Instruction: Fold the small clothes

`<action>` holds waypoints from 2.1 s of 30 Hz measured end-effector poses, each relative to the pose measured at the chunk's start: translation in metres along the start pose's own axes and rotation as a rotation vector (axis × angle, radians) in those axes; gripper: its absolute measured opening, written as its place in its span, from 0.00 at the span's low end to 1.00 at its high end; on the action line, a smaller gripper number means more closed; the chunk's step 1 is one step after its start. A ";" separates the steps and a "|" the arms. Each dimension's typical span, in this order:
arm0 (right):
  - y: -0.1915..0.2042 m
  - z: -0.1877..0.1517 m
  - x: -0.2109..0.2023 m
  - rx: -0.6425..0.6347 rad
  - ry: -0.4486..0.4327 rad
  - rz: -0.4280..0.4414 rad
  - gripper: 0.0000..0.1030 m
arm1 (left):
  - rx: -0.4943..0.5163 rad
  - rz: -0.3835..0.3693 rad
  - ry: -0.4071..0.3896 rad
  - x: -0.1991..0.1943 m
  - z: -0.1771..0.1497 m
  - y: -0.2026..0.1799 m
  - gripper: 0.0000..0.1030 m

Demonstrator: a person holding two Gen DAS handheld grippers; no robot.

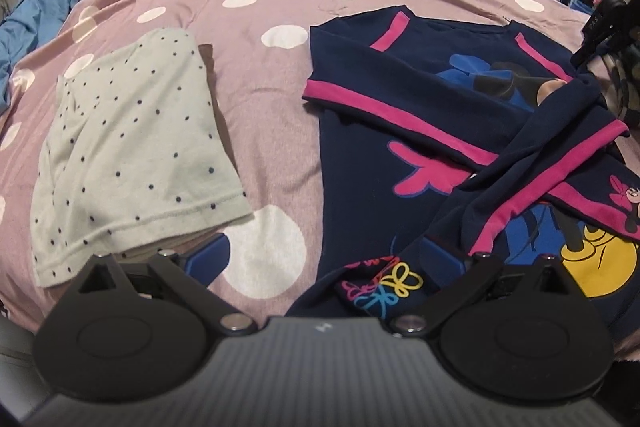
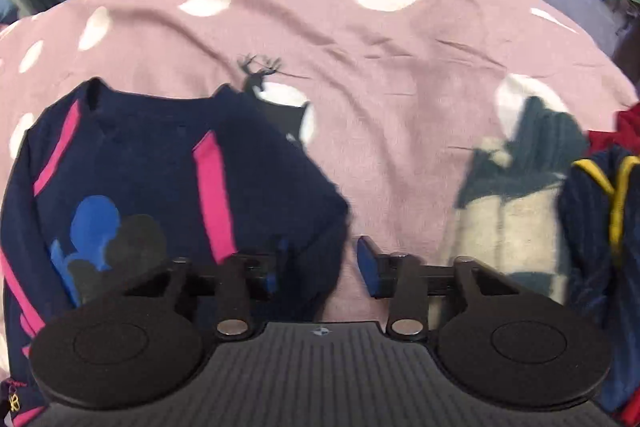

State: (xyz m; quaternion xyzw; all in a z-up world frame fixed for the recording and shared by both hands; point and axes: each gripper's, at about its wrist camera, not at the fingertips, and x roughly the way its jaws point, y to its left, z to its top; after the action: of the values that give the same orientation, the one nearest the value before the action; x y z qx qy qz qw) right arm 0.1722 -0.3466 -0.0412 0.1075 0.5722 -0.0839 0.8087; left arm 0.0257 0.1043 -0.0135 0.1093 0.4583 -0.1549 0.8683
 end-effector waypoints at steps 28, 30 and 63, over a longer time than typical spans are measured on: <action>0.054 -0.188 -0.036 -0.379 -0.194 0.167 0.65 | 0.120 -0.056 0.082 0.046 -0.029 -0.044 0.98; 0.052 -0.203 -0.030 -0.403 -0.246 0.150 0.67 | 0.108 -0.051 0.052 0.048 -0.033 -0.045 1.00; -0.015 -0.297 -0.127 0.207 -0.197 0.559 0.06 | 0.157 -0.025 0.059 -0.005 -0.042 -0.055 1.00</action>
State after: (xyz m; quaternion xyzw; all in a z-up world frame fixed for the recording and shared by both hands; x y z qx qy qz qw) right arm -0.1428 -0.2792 -0.0184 0.3339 0.4276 0.0736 0.8368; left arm -0.0290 0.0677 -0.0353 0.1759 0.4714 -0.1979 0.8412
